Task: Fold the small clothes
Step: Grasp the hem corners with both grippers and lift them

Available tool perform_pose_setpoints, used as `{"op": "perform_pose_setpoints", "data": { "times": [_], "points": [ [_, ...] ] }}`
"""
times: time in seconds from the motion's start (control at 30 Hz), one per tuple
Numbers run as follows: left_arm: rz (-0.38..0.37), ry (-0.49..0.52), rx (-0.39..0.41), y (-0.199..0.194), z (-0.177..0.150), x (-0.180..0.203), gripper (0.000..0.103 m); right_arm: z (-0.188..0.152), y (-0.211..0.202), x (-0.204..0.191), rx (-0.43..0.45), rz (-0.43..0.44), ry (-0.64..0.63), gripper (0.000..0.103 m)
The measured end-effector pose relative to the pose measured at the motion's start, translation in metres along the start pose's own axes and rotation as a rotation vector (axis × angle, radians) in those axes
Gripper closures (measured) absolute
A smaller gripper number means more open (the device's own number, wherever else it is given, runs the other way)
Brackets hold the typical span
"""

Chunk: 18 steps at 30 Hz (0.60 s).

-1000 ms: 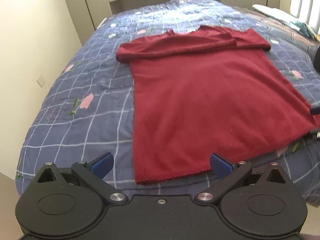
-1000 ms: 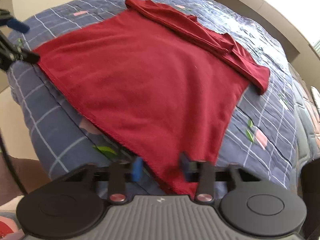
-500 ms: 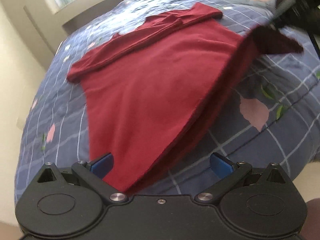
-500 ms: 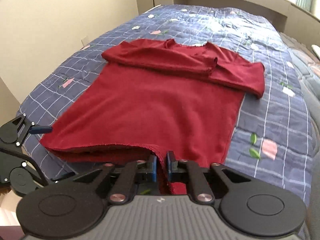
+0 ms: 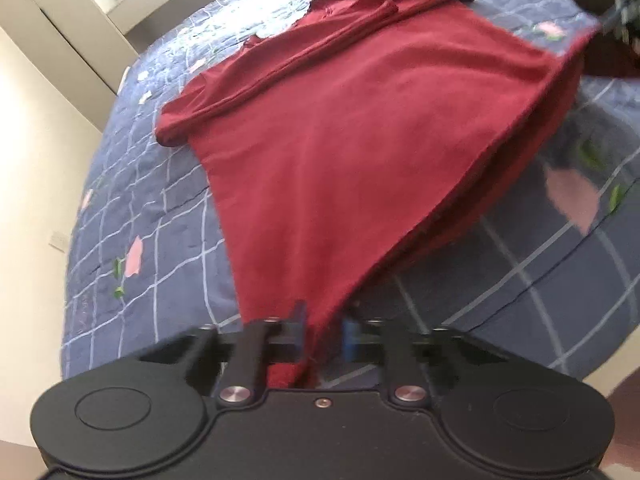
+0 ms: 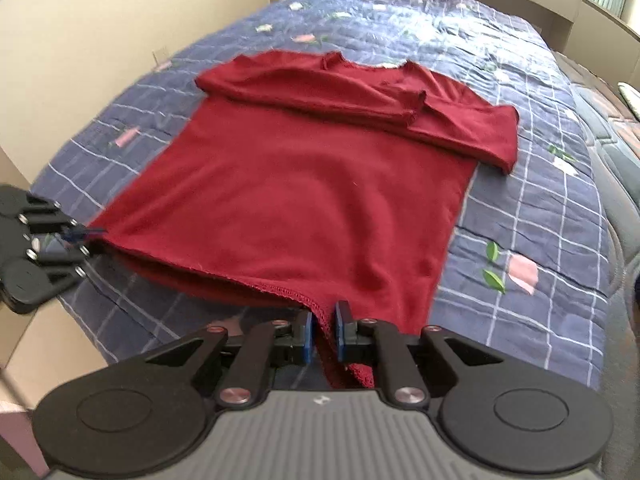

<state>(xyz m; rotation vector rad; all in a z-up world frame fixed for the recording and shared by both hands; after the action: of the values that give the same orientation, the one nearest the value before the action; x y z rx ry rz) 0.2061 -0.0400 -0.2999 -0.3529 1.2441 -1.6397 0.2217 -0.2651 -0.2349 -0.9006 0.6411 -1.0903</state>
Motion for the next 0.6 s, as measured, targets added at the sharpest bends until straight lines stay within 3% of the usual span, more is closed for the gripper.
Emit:
{"op": "perform_pose_setpoints", "data": {
  "times": [0.2,0.4,0.6],
  "points": [
    [0.038,0.108,0.020,-0.021,0.023,-0.005,0.099,0.010,-0.017,0.003,0.027,-0.016,0.018,0.095],
    [0.032,0.048,0.045,-0.051,0.045,-0.023,0.100,0.012,-0.049,0.003,0.052,-0.008,0.076,0.096],
    [0.083,0.095,0.122,-0.082,0.049,-0.027,0.100,0.011,-0.079,-0.008,0.099,-0.039,0.050,0.097]
  ]
}}
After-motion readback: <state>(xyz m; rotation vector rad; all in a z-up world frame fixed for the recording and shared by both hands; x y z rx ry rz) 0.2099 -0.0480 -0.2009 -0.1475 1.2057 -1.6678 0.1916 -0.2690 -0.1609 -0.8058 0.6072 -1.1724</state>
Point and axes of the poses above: each gripper's, at about its wrist camera, not at the fingertips, and y roughly the way its jaws point, x to its right, z to its top, the point moved 6 cm from there along y, roughly the way its jaws point
